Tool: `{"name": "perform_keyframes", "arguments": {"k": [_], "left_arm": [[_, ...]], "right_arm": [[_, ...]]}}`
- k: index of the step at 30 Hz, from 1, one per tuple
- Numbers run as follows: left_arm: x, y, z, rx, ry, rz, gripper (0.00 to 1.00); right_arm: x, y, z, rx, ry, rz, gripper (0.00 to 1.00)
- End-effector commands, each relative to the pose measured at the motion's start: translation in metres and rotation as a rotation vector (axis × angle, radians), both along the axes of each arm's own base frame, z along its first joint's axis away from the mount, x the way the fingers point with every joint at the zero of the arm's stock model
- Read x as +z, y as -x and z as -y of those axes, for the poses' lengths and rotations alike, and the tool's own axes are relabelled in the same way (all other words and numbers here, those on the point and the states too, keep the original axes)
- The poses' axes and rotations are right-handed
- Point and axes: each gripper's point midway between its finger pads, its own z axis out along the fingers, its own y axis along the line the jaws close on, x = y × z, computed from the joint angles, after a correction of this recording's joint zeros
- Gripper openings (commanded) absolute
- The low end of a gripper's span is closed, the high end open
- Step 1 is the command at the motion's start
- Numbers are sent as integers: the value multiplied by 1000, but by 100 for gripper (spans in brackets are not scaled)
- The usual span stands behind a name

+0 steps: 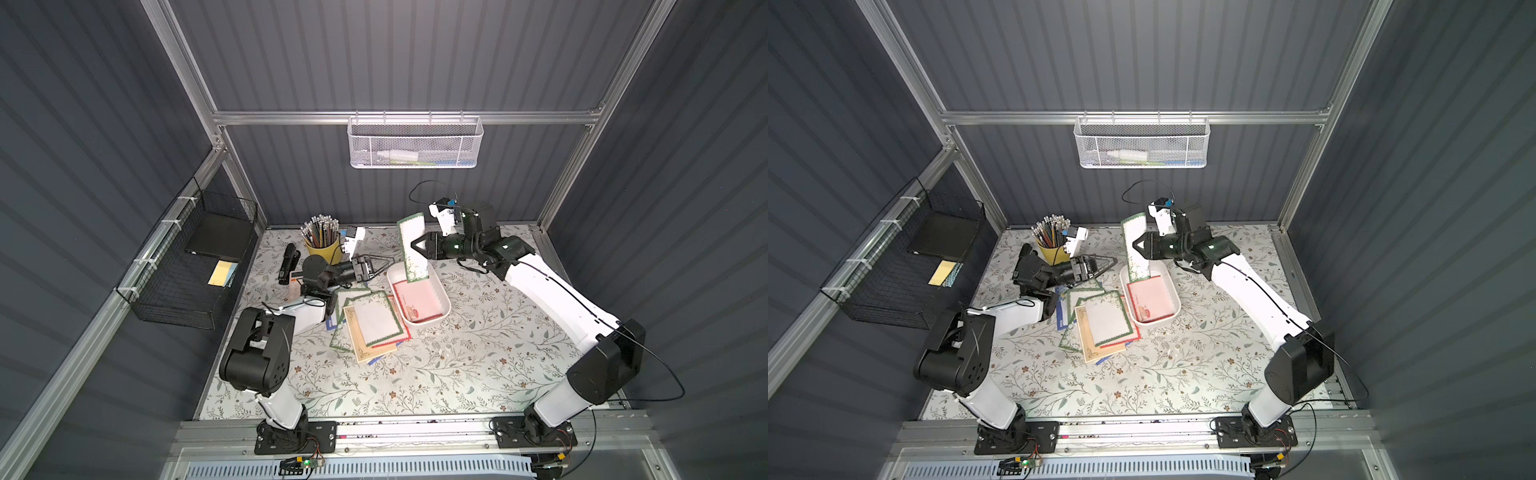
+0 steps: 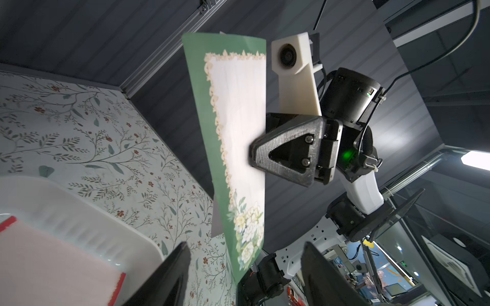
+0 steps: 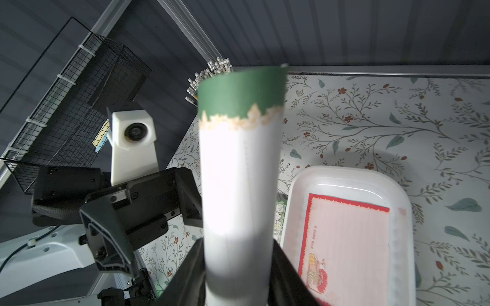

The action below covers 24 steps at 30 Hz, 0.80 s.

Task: Take out the stationery paper from the storage box
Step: Pick up the stationery paper from the storage box.

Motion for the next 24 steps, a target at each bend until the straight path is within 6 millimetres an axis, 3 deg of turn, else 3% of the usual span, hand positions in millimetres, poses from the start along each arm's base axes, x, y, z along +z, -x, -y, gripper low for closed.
{"name": "perform_keyframes", "arguments": {"k": [1, 10, 13, 21, 23, 24], "left_arm": [[28, 11, 12, -54, 75, 82, 68], [27, 11, 25, -84, 111, 62, 61], [24, 9, 25, -79, 112, 52, 54], [20, 9, 26, -82, 118, 35, 16], [18, 7, 27, -83, 113, 21, 0], [16, 6, 27, -84, 106, 13, 0]], "right_arm": [[-2, 3, -6, 31, -28, -12, 39], [-12, 5, -6, 35, -26, -34, 40], [-10, 5, -6, 35, -30, -29, 40], [-14, 6, -8, 42, -29, -40, 40], [-15, 5, -8, 41, -26, -40, 40], [-15, 5, -7, 38, -24, -40, 40]]}}
